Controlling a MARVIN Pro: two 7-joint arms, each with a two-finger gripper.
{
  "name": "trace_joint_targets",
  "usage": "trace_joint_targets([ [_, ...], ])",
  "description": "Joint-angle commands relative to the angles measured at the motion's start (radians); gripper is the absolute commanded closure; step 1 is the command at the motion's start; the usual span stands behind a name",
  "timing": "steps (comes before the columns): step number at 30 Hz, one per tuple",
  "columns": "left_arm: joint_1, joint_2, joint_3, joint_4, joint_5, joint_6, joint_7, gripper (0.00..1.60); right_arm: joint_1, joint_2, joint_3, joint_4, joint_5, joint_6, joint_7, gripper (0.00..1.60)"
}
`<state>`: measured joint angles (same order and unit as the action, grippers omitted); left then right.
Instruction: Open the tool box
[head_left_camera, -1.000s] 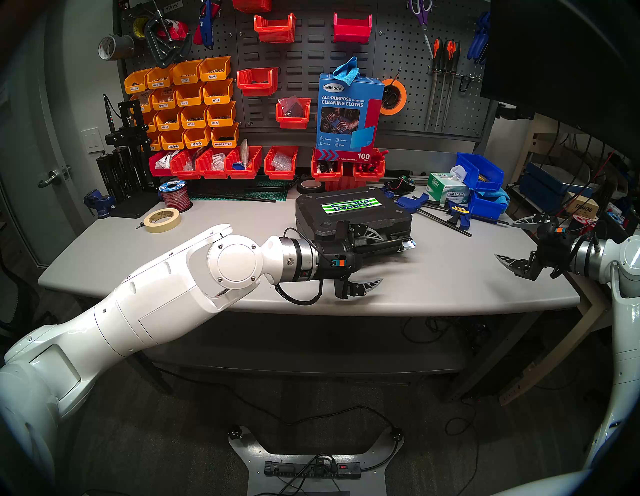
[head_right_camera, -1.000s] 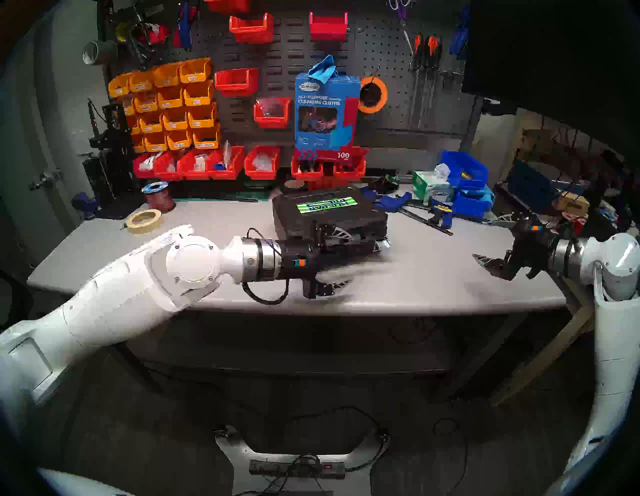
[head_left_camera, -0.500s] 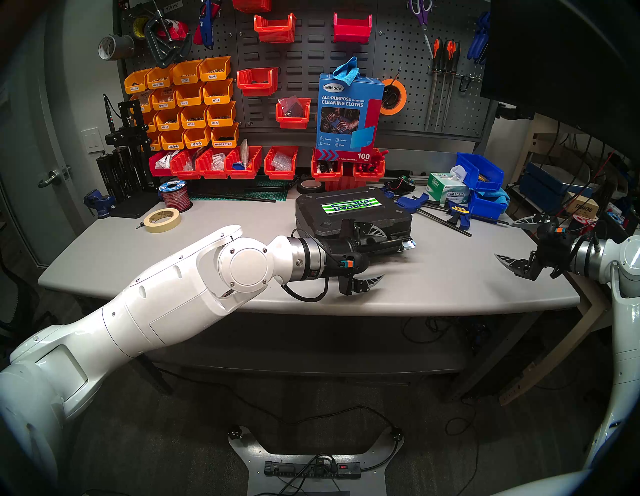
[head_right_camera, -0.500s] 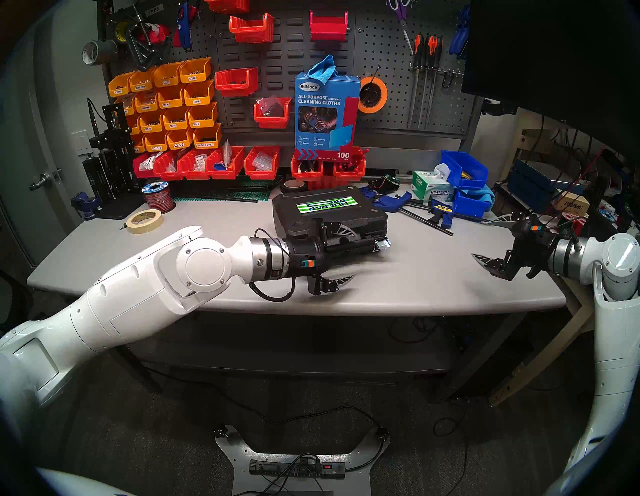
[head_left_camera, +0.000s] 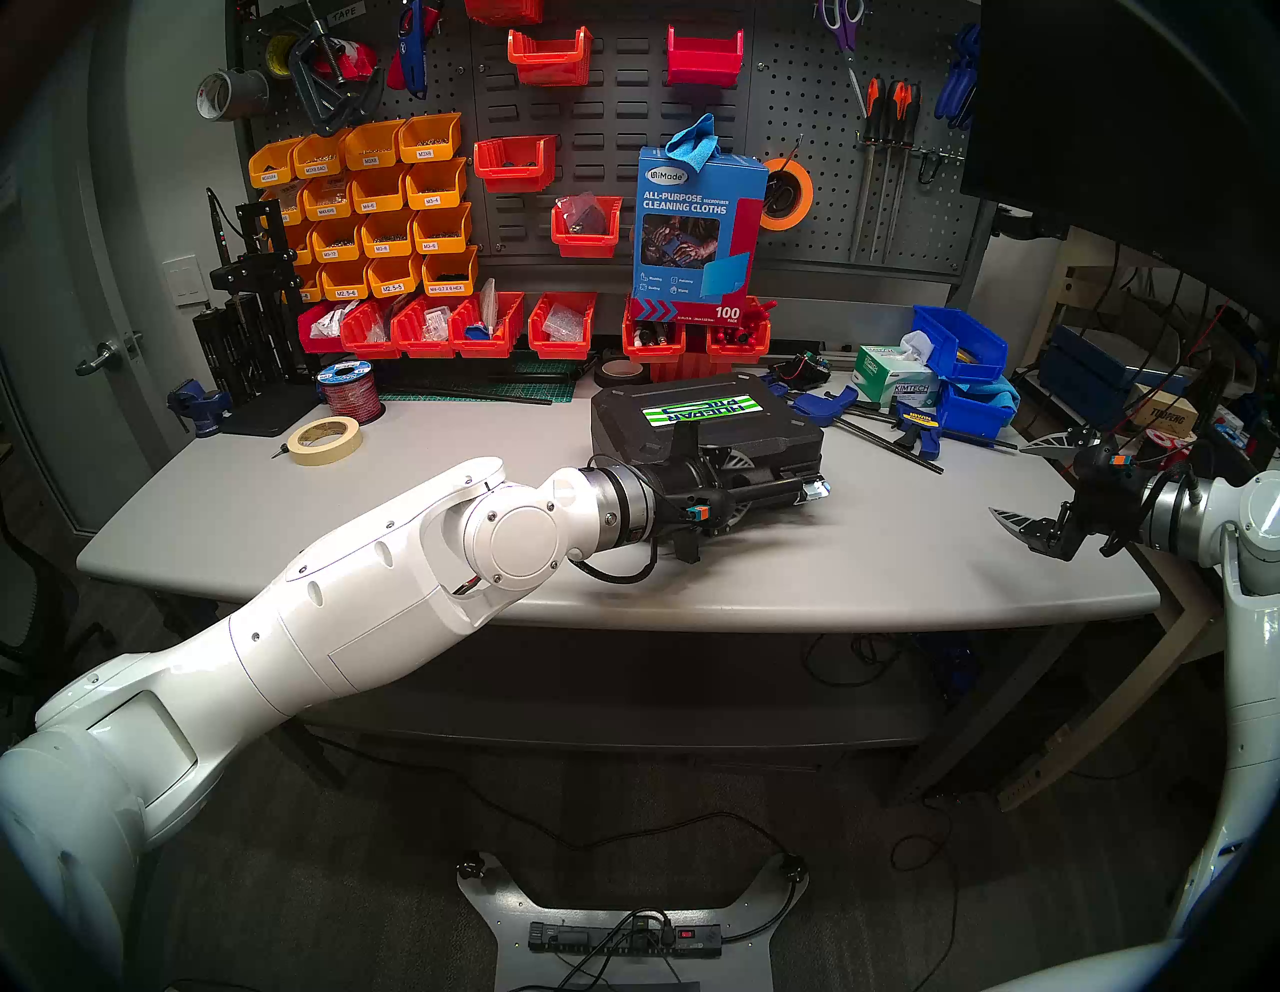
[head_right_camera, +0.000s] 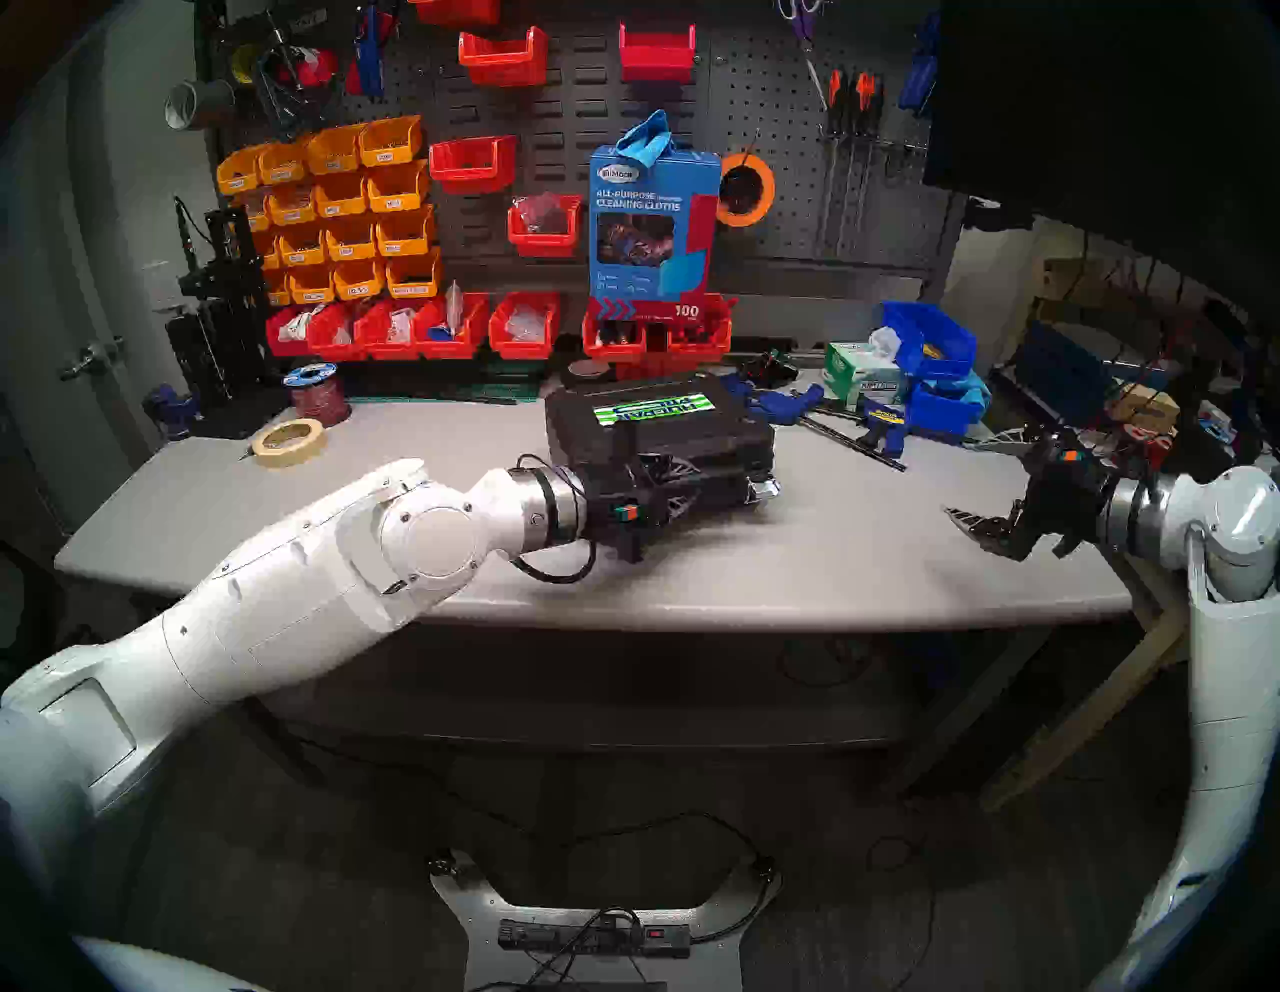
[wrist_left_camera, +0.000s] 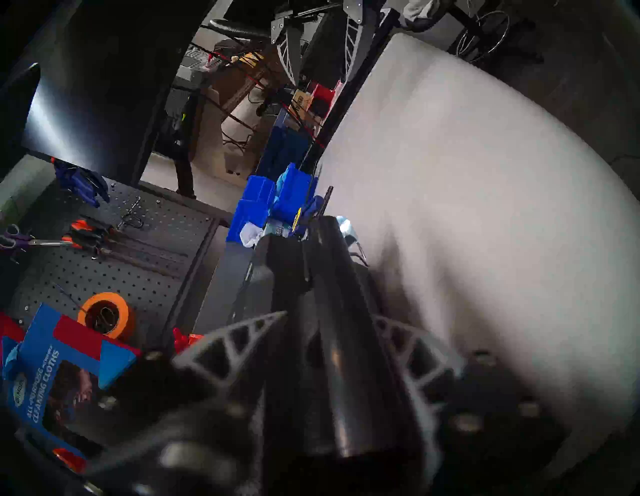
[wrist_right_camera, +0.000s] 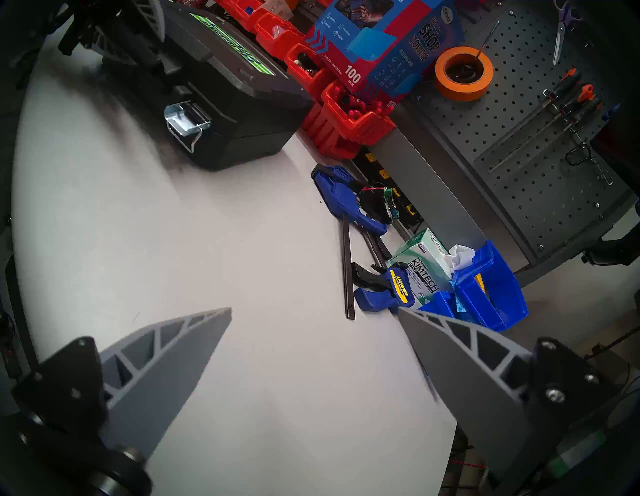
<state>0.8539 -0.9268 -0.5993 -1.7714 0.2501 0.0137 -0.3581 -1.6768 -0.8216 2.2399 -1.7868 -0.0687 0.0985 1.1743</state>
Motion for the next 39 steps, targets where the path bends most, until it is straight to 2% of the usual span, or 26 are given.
trace_joint_targets([
  [1,-0.005,-0.003,-0.015,-0.019,-0.018,-0.032,0.010,1.60,0.008,0.007,0.008,-0.007,-0.002,-0.003,-0.005,0.00],
  [9,-0.013,0.007,-0.029,-0.032,-0.070,-0.031,-0.026,1.60,0.008,0.007,0.008,-0.007,-0.002,-0.003,-0.005,0.00],
  [19,-0.058,-0.066,-0.124,-0.051,-0.256,0.087,-0.091,1.60,0.008,0.007,0.007,-0.006,-0.001,-0.002,-0.004,0.00],
  [22,-0.079,-0.099,-0.162,-0.037,-0.326,0.142,-0.111,1.60,0.008,0.007,0.007,-0.006,-0.001,-0.002,-0.003,0.00],
  [30,-0.169,-0.177,-0.267,0.054,-0.436,0.257,-0.129,1.60,0.008,0.007,0.007,-0.005,-0.001,-0.002,-0.003,0.00],
  [31,-0.159,-0.185,-0.296,0.054,-0.452,0.266,-0.132,1.60,0.008,0.006,0.007,-0.005,0.000,-0.002,-0.003,0.00],
  [39,-0.228,-0.200,-0.431,0.092,-0.605,0.367,-0.153,1.60,0.007,0.006,0.006,-0.005,0.000,-0.002,-0.002,0.00],
])
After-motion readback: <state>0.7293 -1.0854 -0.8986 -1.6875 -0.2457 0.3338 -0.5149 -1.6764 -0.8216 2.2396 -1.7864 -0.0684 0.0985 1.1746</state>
